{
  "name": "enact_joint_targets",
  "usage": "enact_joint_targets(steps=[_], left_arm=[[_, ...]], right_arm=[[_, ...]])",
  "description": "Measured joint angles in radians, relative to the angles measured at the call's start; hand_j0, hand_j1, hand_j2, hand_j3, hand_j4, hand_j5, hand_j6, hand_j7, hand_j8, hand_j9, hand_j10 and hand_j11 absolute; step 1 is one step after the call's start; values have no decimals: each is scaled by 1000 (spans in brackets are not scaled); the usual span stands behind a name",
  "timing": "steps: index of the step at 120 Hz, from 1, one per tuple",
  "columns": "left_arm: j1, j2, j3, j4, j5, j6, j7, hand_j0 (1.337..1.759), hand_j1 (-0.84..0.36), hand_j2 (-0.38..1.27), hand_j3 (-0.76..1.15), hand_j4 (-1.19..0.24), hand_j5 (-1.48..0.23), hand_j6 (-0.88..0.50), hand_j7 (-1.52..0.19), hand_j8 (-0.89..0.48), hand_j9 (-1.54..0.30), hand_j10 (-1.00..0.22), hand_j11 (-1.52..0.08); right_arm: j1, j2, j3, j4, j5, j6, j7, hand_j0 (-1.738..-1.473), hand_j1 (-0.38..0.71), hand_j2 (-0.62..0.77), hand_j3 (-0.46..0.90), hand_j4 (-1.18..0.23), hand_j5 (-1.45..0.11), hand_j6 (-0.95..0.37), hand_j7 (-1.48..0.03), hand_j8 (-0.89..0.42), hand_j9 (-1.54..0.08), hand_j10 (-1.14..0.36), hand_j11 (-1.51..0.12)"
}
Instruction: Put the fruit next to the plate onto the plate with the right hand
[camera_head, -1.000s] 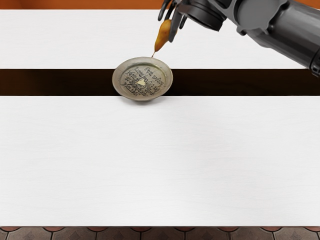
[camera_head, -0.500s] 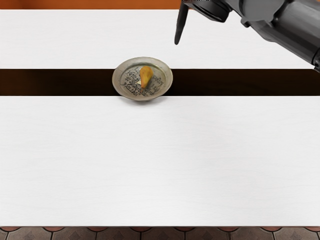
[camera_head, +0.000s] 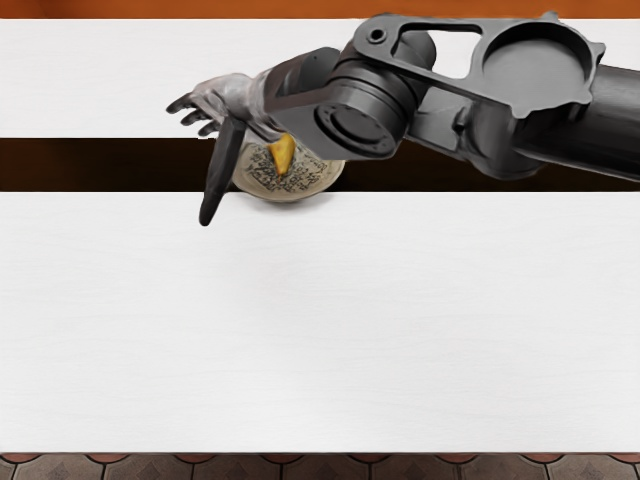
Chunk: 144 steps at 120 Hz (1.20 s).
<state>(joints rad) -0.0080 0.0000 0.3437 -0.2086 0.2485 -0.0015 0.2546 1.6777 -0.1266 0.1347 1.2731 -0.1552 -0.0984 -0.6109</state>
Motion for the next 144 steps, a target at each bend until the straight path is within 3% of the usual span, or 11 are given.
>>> enact_joint_targets(steps=[11,27,49,83,115,144], left_arm=[[5,0,-1,0,0,0,0,1658,349,0,0,0,0,0,0,0,0,0,0],[0,0,0,0,0,0,0,1658,349,0,0,0,0,0,0,0,0,0,0],[0,0,1,0,0,0,0,1658,349,0,0,0,0,0,0,0,0,0,0],[0,0,3,-4,0,0,0,1658,349,0,0,0,0,0,0,0,0,0,0],[20,0,5,-10,0,-6,0,1658,349,0,0,0,0,0,0,0,0,0,0],[20,0,3,-8,-1,-6,0,1658,349,0,0,0,0,0,0,0,0,0,0]], right_arm=[[-43,-59,72,137,38,-24,0,-1658,-309,-4,0,-36,-46,-35,-45,-35,-46,-36,-46],[-149,-98,180,268,74,-13,0,-1658,-310,-5,0,-34,-43,-34,-43,-33,-43,-34,-43],[-351,-217,340,360,266,276,0,-1658,-310,-6,0,-33,-43,-33,-43,-33,-43,-33,-43],[-507,-574,376,380,535,652,0,-1658,-311,-6,0,-32,-41,-31,-41,-31,-41,-32,-41],[-596,-864,370,336,635,705,0,-1658,-313,-6,0,-29,-39,-28,-39,-29,-39,-29,-39],[-631,-1011,326,290,645,710,0,-1658,-315,-6,0,-26,-36,-25,-37,-25,-36,-26,-36]])
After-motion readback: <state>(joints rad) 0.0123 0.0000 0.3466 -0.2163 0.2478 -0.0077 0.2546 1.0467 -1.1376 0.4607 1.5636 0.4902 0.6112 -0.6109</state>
